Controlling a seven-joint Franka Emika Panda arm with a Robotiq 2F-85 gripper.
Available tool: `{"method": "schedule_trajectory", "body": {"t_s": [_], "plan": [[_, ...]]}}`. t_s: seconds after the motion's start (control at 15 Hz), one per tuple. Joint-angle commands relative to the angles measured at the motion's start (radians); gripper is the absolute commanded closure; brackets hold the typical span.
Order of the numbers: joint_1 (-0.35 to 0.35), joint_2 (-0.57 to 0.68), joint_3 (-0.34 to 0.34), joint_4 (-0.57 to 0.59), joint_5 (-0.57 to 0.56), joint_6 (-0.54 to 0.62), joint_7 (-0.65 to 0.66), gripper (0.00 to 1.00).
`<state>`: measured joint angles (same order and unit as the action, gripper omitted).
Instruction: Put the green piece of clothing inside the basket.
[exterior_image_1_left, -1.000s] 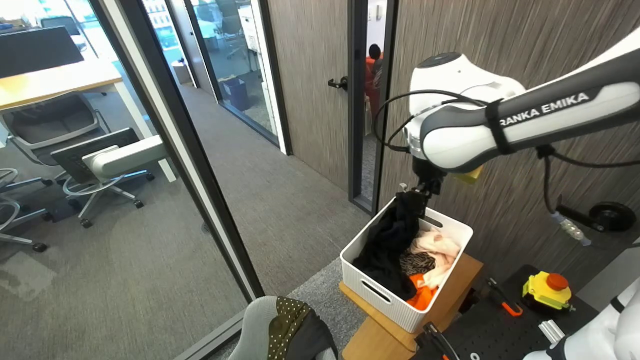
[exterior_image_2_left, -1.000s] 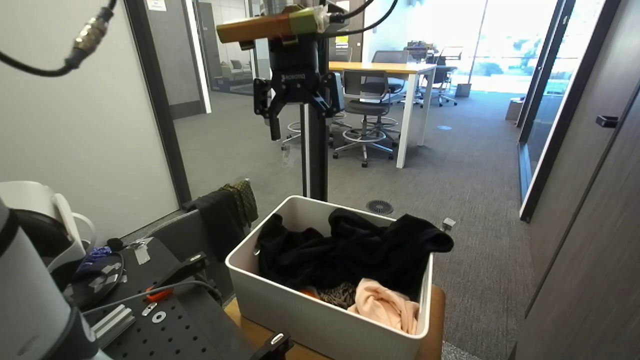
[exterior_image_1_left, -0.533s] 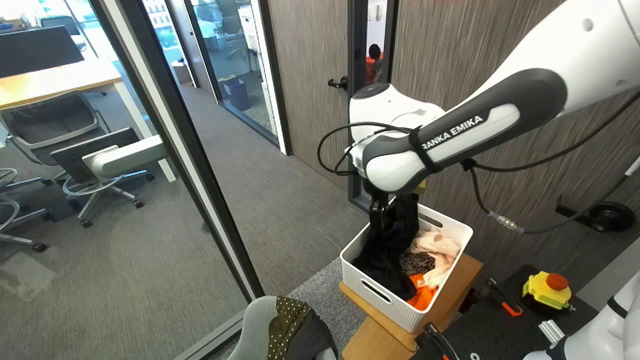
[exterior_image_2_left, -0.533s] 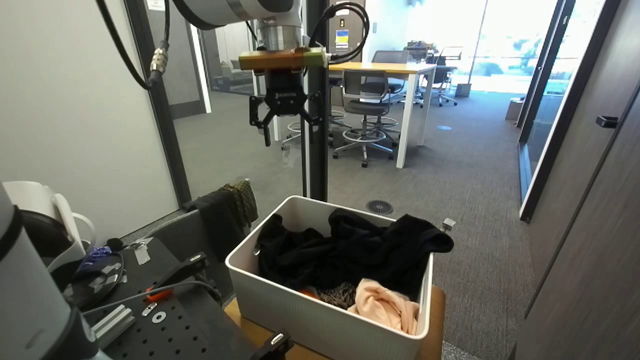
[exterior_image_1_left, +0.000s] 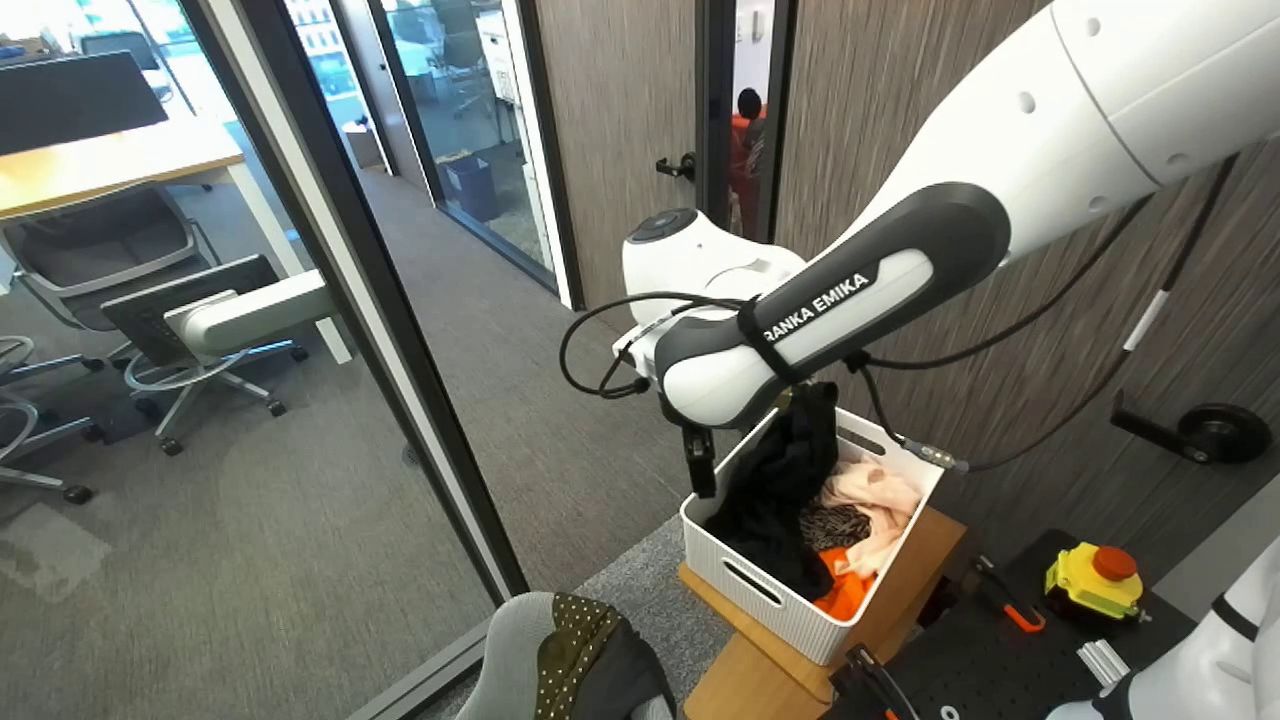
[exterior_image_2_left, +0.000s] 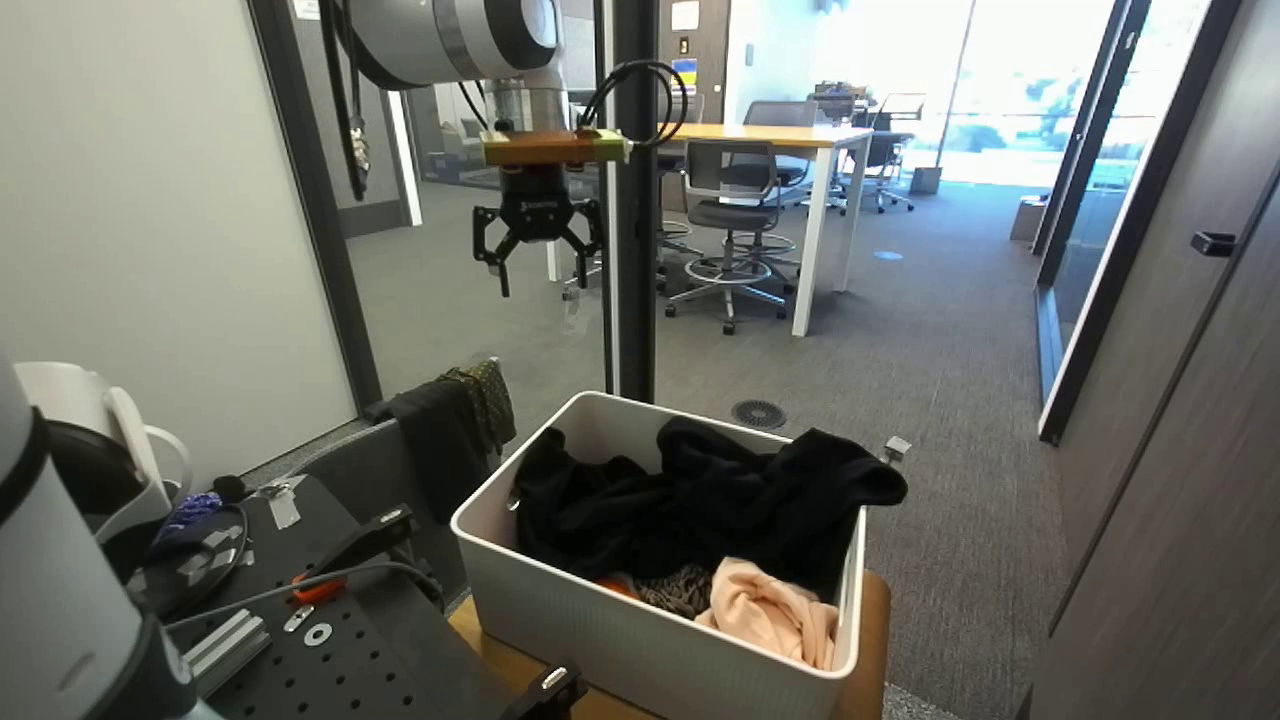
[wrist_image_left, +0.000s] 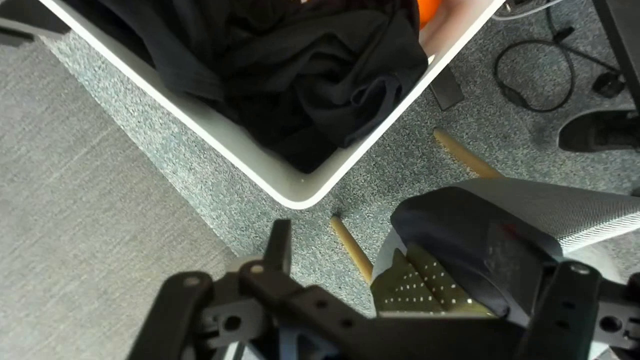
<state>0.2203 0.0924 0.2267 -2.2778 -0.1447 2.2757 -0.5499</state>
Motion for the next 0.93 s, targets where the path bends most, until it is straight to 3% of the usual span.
{"method": "schedule_trajectory", "body": {"t_s": [0.0,0.4,0.87], "plan": [[0.018,0.064,0.047,0.059,0.036,0.024,-0.110,0.00],[0.059,0.154,0.134,0.099,0.023,0.041,-0.217,0.00],[0.117,0.258,0.195,0.122,0.003,0.112,-0.236,0.00]]}}
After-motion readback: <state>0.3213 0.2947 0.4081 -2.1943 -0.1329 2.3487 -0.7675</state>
